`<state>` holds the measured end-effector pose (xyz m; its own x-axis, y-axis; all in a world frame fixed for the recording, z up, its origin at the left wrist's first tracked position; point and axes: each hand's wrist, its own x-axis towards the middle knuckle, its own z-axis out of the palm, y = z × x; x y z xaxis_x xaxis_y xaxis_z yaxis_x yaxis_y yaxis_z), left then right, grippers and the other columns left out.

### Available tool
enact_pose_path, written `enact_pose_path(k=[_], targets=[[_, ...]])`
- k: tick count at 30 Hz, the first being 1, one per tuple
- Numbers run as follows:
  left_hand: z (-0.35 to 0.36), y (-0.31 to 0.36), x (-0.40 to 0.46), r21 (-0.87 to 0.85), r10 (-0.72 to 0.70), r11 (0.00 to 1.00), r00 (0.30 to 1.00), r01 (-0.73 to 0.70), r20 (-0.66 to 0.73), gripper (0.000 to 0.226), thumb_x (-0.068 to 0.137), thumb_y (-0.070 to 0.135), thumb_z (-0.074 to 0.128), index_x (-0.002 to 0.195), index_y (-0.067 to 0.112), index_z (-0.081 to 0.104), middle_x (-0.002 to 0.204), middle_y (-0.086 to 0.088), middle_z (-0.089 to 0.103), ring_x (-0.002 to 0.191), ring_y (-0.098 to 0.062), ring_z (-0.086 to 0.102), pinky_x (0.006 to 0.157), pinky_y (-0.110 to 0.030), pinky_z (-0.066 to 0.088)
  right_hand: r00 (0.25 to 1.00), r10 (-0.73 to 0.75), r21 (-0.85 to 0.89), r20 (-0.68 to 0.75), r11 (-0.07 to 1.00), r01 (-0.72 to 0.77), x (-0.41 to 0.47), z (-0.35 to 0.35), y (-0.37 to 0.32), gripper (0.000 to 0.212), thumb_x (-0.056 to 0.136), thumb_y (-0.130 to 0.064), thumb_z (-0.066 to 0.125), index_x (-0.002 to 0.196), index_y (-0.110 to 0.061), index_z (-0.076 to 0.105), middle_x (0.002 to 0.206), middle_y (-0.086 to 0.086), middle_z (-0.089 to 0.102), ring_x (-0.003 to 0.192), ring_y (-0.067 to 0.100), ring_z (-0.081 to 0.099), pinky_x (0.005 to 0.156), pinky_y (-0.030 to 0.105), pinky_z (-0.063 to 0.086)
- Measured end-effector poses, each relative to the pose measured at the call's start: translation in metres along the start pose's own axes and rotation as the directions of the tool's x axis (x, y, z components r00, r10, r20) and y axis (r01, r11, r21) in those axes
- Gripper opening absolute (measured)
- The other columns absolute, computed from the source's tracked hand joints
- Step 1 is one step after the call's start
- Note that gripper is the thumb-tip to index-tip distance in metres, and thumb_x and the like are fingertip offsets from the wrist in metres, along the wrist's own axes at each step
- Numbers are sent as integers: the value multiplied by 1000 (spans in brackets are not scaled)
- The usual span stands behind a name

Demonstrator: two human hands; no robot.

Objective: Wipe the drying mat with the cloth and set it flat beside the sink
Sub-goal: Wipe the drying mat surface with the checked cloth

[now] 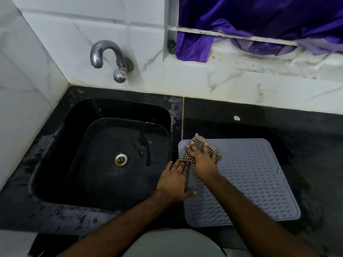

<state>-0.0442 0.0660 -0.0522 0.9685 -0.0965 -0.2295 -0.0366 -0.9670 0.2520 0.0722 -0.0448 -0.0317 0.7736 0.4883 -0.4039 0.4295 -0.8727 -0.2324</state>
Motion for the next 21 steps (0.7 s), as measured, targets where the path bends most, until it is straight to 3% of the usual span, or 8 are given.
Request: enact_pose_path(k=[9,13,17,21], targets=[[-7,1,0,64,25,998,1000,-24,-19,110,83,77,50,157,1,19,162,-18,27,150,-31,20,124,-45,2,994,-108,-8,32,994,108,-1,-3,-2,63,100,-21,45,154,-46,25,165,-22,9,154,31,-6,117,66,3],[-11,5,-1,90,7,996,1000,-8,10,107,83,76,52,156,2,25,160,-17,31,150,-30,21,124,-46,1,982,-185,-107,39,976,188,-5,-2,4,66,102,-23,45,155,-47,16,164,-24,2,153,29,-12,117,65,0],[-16,8,-1,94,-31,995,999,27,43,104,84,74,53,155,4,25,159,-16,34,149,-30,23,124,-46,2,943,-327,-110,67,937,332,-3,1,12,68,101,-18,45,155,-48,16,162,-28,5,153,17,-10,121,53,0],[-24,14,1,119,-62,992,994,51,91,108,84,72,56,157,2,20,162,-17,27,152,-30,15,125,-46,2,925,-365,-123,106,918,376,7,-12,25,70,101,-14,43,152,-53,17,154,-37,-3,147,4,-11,121,46,1]])
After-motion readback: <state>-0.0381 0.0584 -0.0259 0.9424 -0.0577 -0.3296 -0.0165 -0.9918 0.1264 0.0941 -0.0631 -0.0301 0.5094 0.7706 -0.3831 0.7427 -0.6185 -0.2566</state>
